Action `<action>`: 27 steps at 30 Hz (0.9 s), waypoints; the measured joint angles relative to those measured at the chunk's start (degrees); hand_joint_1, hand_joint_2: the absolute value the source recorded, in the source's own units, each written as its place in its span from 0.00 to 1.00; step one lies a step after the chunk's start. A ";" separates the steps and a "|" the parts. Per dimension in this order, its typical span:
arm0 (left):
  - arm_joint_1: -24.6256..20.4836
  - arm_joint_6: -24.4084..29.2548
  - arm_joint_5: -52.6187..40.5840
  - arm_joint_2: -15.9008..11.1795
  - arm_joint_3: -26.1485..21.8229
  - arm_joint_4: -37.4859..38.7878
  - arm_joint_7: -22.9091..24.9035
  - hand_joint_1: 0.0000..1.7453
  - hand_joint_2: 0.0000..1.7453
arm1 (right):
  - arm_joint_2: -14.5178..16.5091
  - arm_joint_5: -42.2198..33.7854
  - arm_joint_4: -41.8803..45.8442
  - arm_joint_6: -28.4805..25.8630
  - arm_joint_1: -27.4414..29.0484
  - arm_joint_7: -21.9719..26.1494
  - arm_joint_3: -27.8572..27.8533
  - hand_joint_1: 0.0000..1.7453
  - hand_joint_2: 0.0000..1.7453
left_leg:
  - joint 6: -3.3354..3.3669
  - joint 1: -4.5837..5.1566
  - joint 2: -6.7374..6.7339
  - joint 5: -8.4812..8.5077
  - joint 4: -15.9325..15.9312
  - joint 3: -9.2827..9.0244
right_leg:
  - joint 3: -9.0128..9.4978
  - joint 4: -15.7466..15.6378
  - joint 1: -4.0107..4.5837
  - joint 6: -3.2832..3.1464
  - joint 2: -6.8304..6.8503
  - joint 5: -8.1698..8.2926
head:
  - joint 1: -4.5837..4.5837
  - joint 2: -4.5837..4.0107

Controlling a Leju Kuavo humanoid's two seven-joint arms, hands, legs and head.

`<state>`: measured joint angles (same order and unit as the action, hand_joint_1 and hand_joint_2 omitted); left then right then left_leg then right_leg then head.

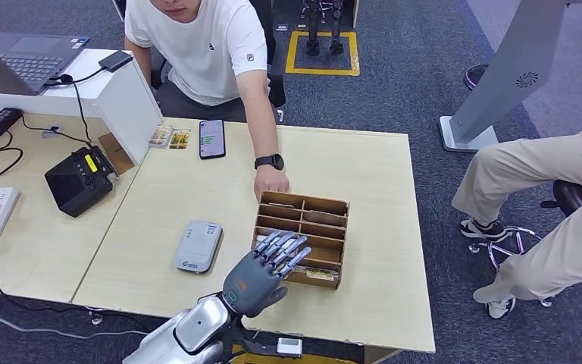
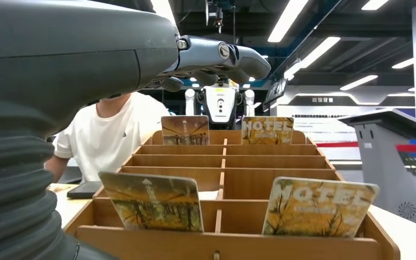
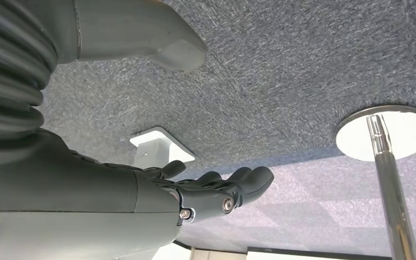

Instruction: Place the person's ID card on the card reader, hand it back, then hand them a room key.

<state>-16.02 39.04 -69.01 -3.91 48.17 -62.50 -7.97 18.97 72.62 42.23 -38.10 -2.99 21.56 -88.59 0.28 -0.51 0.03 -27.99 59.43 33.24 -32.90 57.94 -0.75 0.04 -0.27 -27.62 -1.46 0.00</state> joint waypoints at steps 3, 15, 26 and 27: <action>0.09 0.00 -0.14 0.07 0.00 0.19 0.01 0.00 1.00 | 0.00 0.10 0.04 -0.01 0.01 -0.33 0.00 0.00 1.00 | 0.00 0.00 0.00 0.00 0.00 0.00 | 0.00 0.00 0.00 0.00 0.00 0.00 | 0.00 0.00; 0.49 0.29 -3.64 0.52 -0.20 0.52 1.62 0.00 1.00 | 0.00 -0.96 0.22 -0.01 0.02 0.20 0.00 0.00 1.00 | 0.00 0.00 0.00 0.00 0.00 0.00 | 0.00 0.00 0.00 0.00 0.00 0.00 | -0.01 0.00; 3.36 0.42 -9.99 3.41 -6.45 0.16 3.87 0.00 1.00 | 0.00 -1.96 0.22 0.00 0.02 -1.10 0.00 0.00 1.00 | 0.00 0.00 0.00 0.00 0.00 0.00 | 0.01 0.00 0.00 0.00 0.01 0.00 | -0.01 0.00; 3.63 0.44 -10.45 3.72 -7.11 0.08 4.11 0.00 1.00 | 0.00 -2.16 0.22 0.00 0.02 -1.32 0.00 0.00 1.00 | 0.00 0.00 0.01 0.00 0.00 0.00 | 0.01 0.00 0.00 0.00 0.01 0.00 | -0.01 0.00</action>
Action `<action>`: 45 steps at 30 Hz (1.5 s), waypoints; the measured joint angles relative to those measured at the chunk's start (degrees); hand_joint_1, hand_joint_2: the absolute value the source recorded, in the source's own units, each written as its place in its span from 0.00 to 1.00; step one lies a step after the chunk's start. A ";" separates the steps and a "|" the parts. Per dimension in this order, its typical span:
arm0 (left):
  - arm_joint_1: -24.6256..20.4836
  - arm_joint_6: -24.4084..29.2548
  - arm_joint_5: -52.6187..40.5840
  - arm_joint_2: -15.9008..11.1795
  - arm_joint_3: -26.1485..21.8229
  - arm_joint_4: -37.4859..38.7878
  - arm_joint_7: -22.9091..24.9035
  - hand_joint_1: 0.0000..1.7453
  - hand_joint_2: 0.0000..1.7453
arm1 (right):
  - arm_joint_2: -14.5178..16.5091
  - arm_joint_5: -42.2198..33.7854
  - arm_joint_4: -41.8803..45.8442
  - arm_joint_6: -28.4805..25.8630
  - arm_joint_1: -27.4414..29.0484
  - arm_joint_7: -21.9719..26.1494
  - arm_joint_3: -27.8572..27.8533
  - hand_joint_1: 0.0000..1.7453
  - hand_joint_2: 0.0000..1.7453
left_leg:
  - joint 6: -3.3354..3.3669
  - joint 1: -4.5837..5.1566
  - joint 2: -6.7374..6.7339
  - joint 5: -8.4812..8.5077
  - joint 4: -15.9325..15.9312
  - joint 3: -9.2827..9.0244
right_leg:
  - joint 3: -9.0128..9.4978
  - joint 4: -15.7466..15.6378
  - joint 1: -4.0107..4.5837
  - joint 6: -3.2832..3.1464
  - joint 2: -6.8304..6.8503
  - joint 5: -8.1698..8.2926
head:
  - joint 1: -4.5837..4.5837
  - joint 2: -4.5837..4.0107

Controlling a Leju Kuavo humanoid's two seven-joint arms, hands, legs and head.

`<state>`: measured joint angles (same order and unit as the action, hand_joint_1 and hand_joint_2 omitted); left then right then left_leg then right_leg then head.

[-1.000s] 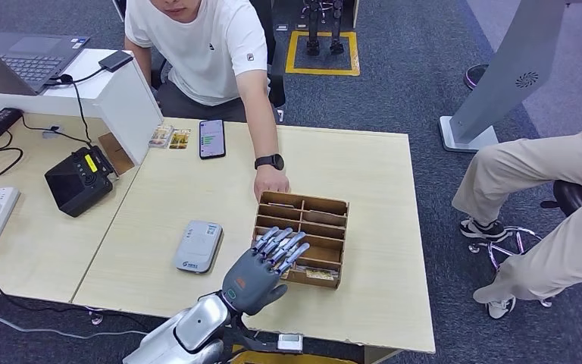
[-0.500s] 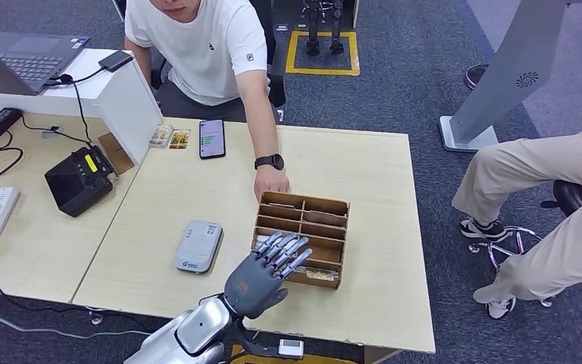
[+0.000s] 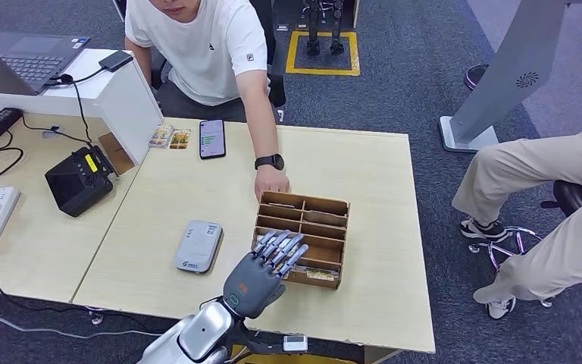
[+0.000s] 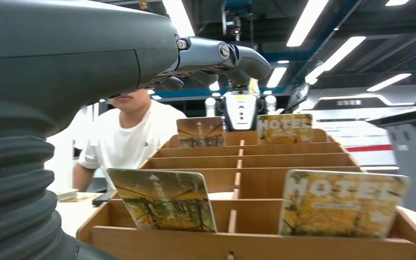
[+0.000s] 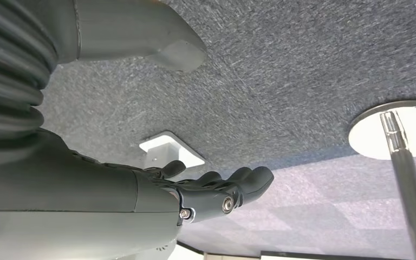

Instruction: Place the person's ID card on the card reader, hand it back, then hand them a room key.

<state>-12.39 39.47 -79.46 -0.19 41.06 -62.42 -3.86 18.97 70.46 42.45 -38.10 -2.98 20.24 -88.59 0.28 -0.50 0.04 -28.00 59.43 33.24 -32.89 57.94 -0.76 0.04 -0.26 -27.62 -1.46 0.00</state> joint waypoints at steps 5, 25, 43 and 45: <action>1.15 0.02 -1.26 1.23 -3.03 -0.23 1.31 0.00 1.00 | 0.00 -0.96 0.00 0.00 0.00 -1.01 0.00 0.00 1.00 | 0.00 0.00 0.00 0.00 0.00 0.00 | 0.00 0.00 0.00 0.00 0.01 0.00 | 0.01 0.00; 2.68 0.04 -0.91 3.07 -7.28 -0.93 1.27 0.05 1.00 | 0.02 -3.38 -0.05 0.00 -0.01 -0.45 0.00 0.00 1.00 | 0.00 0.00 0.01 0.00 0.00 0.00 | 0.01 0.00 0.00 0.00 0.02 0.00 | 0.01 0.00; 2.87 0.04 1.21 3.27 -7.71 -0.47 -2.96 0.72 1.00 | 0.02 -5.12 -0.35 0.00 -0.07 -0.81 0.00 0.00 1.00 | 0.00 0.00 0.02 0.00 0.00 0.00 | 0.01 0.00 0.00 0.00 0.03 0.00 | 0.01 0.00; 2.87 0.04 1.21 3.28 -7.71 -0.46 -2.96 0.79 1.00 | 0.02 -5.28 -0.35 0.00 -0.07 -0.99 0.00 0.00 1.00 | 0.00 0.00 0.02 0.00 0.00 0.00 | 0.02 0.00 0.00 0.00 0.03 0.00 | 0.01 0.00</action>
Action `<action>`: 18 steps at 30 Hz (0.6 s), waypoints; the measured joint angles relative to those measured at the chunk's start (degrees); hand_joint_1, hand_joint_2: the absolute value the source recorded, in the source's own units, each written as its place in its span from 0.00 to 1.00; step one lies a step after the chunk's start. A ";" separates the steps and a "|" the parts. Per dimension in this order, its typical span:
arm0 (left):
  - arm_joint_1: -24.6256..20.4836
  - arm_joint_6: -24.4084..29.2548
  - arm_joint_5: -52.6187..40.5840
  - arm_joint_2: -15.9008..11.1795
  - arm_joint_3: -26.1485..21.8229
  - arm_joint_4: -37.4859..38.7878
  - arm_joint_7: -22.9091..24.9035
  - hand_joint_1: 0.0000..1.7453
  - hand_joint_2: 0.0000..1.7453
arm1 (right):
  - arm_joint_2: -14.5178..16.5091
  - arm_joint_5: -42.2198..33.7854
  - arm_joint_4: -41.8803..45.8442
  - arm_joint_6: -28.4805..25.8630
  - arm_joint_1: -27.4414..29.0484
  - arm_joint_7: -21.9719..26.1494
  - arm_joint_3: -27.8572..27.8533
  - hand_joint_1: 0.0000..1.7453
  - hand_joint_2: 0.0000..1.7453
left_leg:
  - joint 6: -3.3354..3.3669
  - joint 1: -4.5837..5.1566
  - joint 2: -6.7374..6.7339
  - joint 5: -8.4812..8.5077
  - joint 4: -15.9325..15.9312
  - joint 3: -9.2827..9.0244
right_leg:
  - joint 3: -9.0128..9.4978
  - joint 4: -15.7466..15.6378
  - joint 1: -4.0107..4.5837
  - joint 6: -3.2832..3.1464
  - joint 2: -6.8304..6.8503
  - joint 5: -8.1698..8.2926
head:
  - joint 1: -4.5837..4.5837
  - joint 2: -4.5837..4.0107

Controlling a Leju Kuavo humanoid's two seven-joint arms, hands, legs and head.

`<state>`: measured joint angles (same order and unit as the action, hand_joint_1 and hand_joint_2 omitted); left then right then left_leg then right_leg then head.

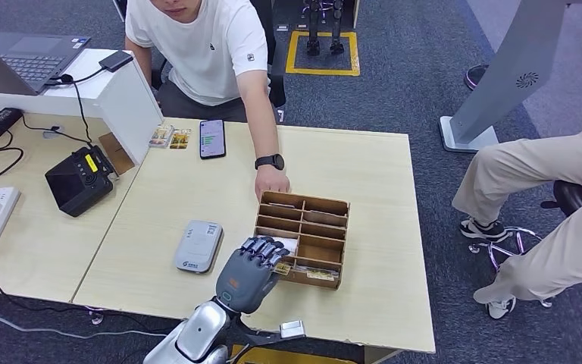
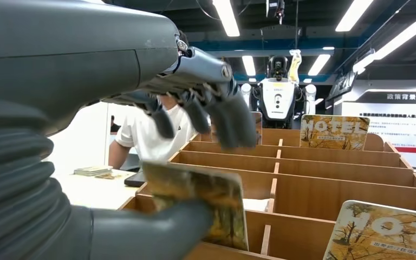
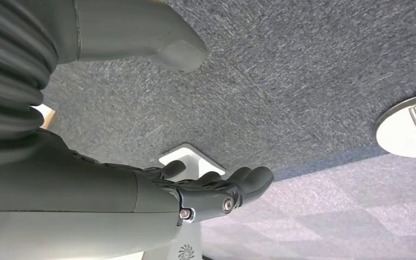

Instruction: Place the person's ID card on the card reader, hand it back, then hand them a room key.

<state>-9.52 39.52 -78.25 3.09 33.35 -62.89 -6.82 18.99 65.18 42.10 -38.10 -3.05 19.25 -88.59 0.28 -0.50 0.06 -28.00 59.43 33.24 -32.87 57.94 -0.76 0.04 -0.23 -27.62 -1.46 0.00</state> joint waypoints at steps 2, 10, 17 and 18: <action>0.00 0.00 0.00 0.01 0.00 0.00 0.00 0.84 1.00 | 0.00 -0.47 0.00 0.00 -0.01 0.18 0.00 0.00 1.00 | 0.00 0.00 0.00 0.00 0.00 0.00 | 0.00 0.00 0.00 0.00 0.00 0.00 | -0.01 0.00; 0.00 0.00 0.04 0.06 0.00 0.60 0.00 0.34 1.00 | 0.00 -1.49 0.00 0.00 -0.03 0.68 0.01 0.00 1.00 | 0.00 0.00 0.00 0.00 0.00 0.00 | 0.00 0.00 0.00 0.00 0.00 0.00 | 0.01 0.00; -0.01 -0.01 0.56 0.07 0.00 1.65 0.04 0.75 1.00 | 0.00 -2.02 0.00 0.00 -0.04 0.83 0.02 0.00 1.00 | 0.00 0.00 0.00 0.00 0.00 0.00 | 0.00 0.00 0.00 0.00 0.00 0.00 | 0.01 0.00; -0.01 0.00 0.72 0.07 0.00 1.88 0.08 0.83 1.00 | 0.00 -2.02 0.00 0.00 -0.04 0.78 0.02 0.00 1.00 | 0.00 0.00 0.00 0.00 0.00 0.00 | 0.00 0.00 0.00 0.00 0.00 0.00 | 0.01 0.00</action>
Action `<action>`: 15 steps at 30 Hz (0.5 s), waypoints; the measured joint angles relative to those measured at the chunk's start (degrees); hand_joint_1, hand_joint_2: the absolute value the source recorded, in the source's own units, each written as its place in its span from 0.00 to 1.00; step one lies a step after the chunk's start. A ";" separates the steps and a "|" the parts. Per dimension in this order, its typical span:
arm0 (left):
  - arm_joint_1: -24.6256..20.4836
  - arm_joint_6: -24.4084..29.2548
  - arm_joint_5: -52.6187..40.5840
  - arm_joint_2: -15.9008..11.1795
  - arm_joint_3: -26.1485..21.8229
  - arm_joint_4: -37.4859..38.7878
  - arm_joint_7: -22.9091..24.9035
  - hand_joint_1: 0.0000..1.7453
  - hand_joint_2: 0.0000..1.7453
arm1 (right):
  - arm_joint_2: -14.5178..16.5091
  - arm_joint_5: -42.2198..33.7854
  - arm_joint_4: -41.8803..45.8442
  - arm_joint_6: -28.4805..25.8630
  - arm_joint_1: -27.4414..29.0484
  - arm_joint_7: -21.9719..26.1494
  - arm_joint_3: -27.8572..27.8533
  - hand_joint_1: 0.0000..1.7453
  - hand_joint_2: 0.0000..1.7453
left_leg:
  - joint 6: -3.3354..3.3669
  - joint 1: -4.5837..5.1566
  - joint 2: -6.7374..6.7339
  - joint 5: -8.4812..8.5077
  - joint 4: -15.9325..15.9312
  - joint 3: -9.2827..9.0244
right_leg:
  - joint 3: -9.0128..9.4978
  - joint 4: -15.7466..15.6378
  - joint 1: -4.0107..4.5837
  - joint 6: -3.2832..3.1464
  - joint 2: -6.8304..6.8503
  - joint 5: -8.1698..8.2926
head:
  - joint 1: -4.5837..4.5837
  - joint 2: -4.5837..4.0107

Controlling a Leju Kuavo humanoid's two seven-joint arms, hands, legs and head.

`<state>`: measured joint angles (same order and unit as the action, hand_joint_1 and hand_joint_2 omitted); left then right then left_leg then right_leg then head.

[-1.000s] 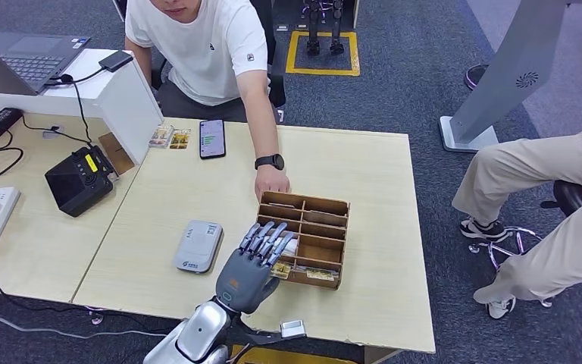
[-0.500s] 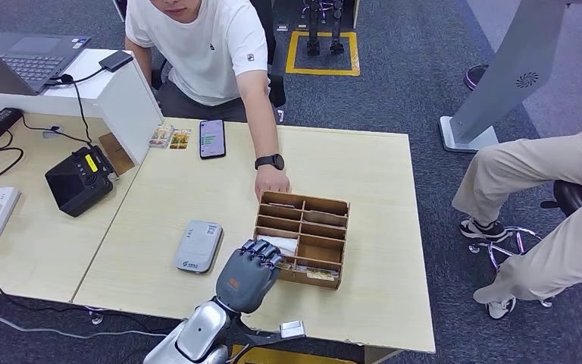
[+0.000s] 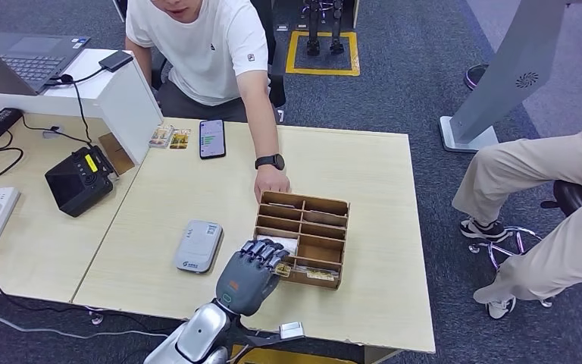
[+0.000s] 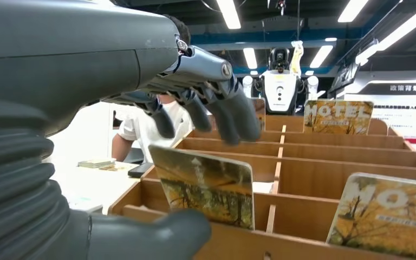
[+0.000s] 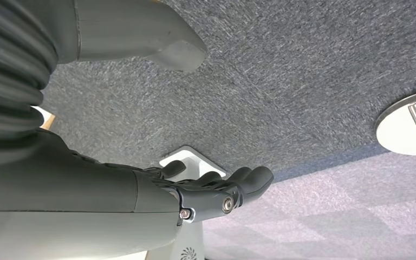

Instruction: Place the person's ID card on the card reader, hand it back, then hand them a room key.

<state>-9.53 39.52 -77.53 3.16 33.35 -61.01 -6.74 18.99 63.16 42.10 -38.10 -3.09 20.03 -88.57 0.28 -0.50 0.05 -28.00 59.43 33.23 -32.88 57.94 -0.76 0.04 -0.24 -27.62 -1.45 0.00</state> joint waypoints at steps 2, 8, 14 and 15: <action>-0.01 -0.01 0.23 0.01 0.00 0.46 0.07 0.89 1.00 | 0.00 -0.01 -0.01 0.00 -0.01 -0.10 -0.01 0.00 1.00 | 0.00 0.00 0.00 0.00 0.00 0.00 | 0.00 0.00 0.00 0.00 0.00 0.00 | 0.00 0.00; -0.03 0.10 0.76 0.03 0.00 1.17 0.51 1.00 1.00 | 0.00 -0.96 -0.10 -0.01 -0.06 0.19 -0.01 0.00 1.00 | 0.00 0.00 0.00 0.00 0.00 -0.01 | 0.00 0.00 0.00 0.00 0.00 0.00 | 0.00 0.00; -0.05 0.14 1.40 0.16 0.01 1.54 0.88 1.00 1.00 | 0.00 -1.47 -0.30 0.00 -0.10 0.07 0.01 0.00 1.00 | 0.00 0.00 0.00 0.00 0.00 -0.01 | 0.00 0.00 0.00 0.00 0.00 0.00 | -0.01 0.00; -0.06 0.15 1.47 0.22 0.01 1.62 0.96 1.00 1.00 | 0.00 -1.62 -0.33 0.00 -0.11 0.02 0.01 0.00 1.00 | 0.00 0.00 0.00 0.00 0.00 0.00 | 0.00 0.00 0.00 0.00 0.00 0.00 | -0.01 0.00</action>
<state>-9.59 39.67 -76.06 3.38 33.36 -59.39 -5.78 18.99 61.54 41.76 -38.10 -3.20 20.05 -88.56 0.28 -0.50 0.05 -28.00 59.43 33.23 -32.87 57.94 -0.76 0.04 -0.24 -27.62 -1.46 0.00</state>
